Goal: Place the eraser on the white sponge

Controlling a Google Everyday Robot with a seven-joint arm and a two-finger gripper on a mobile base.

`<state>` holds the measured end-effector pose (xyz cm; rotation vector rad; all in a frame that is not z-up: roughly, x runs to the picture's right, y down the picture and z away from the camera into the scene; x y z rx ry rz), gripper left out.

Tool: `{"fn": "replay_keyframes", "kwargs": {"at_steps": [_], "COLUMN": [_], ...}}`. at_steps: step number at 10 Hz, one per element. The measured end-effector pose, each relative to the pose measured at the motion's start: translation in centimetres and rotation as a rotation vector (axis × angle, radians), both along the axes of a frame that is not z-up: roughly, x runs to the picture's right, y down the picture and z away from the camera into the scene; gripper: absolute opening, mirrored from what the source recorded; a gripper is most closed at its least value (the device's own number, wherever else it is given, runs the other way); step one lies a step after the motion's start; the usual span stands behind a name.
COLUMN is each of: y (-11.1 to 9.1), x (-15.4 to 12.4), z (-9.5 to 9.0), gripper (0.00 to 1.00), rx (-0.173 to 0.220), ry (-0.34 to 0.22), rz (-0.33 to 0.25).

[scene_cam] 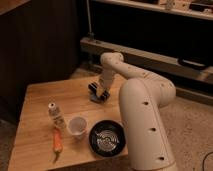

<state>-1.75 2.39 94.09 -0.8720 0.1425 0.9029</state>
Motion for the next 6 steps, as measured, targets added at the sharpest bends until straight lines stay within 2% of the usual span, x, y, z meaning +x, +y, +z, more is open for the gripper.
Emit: {"fn": "replay_keyframes", "kwargs": {"at_steps": [6], "y": [0.06], "x": [0.40], "z": [-0.46], "gripper": [0.80], "rx": [-0.024], "ry": [-0.026], "rz": [0.023]}}
